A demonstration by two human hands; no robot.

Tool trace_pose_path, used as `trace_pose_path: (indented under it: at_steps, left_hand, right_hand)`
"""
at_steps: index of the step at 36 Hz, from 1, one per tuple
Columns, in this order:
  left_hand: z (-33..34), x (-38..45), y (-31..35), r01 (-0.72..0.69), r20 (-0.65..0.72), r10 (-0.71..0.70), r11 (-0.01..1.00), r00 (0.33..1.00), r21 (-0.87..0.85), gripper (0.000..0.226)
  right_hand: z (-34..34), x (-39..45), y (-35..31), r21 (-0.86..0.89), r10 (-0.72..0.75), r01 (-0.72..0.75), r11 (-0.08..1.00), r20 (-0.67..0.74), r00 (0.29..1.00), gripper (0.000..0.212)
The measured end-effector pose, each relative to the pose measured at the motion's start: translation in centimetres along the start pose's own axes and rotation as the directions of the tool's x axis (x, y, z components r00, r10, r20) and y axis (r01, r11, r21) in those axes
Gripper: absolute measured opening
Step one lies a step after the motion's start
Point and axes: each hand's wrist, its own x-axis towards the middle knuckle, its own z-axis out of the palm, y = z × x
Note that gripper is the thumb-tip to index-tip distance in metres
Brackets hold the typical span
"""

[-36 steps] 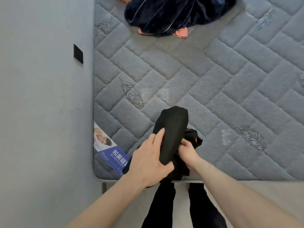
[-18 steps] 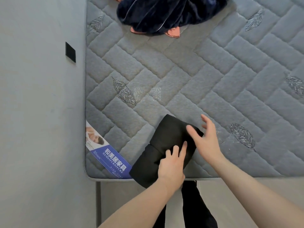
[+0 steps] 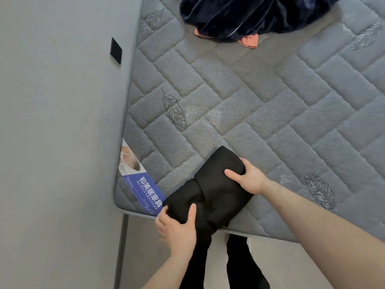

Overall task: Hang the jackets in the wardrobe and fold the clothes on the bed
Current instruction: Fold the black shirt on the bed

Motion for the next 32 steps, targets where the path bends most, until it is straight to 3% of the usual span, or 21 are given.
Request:
trace_pose_path:
  at_steps: [1,3,5,12,15,19,25,29,32]
  left_hand:
    - [-0.1,0.1,0.2,0.203,0.071,-0.196,0.973,0.978,-0.109,0.094]
    - [0.1,0.4,0.4,0.436,0.29,-0.361,0.86,0.887,-0.266,0.101]
    - [0.7,0.7,0.5,0.502,0.406,-0.367,0.81,0.837,-0.301,0.108]
    - [2.6,2.0,1.3,0.628,0.378,-0.509,0.697,0.773,-0.346,0.149]
    - [1.9,2.0,1.4,0.648,0.473,-0.465,0.663,0.749,-0.375,0.157]
    - [0.2,1.8,1.3,0.657,0.648,-0.332,0.666,0.686,-0.354,0.135]
    - [-3.3,-0.7,4.0,0.549,0.704,-0.155,0.746,0.693,-0.377,0.091]
    - [-7.3,-3.9,8.1,0.511,0.789,-0.049,0.786,0.613,-0.348,0.052]
    - [-11.0,-6.6,11.6,0.375,0.797,-0.005,0.885,0.604,-0.278,0.065]
  right_hand:
    - [-0.2,0.1,0.1,0.013,0.013,-0.014,1.0,0.009,1.0,0.081]
    - [-0.6,0.4,0.2,0.035,0.041,-0.042,0.998,0.038,0.998,0.072]
    - [-1.0,0.6,0.2,0.04,0.064,-0.067,0.997,0.073,0.995,0.068]
    - [-1.9,1.6,-0.2,0.017,0.106,-0.11,0.994,0.163,0.981,0.087]
    - [-2.2,1.4,-0.1,0.037,0.104,-0.117,0.992,0.241,0.965,0.082]
    - [-2.4,-0.3,0.3,0.141,0.095,-0.134,0.981,0.253,0.963,0.075]
    - [-4.3,-6.3,1.5,0.32,0.072,-0.113,0.941,0.137,0.988,0.072]
    - [-6.5,-11.8,1.4,0.44,0.089,-0.095,0.893,0.035,0.995,0.077]
    - [-8.3,-16.6,0.4,0.514,0.092,-0.063,0.856,-0.032,0.995,0.077]
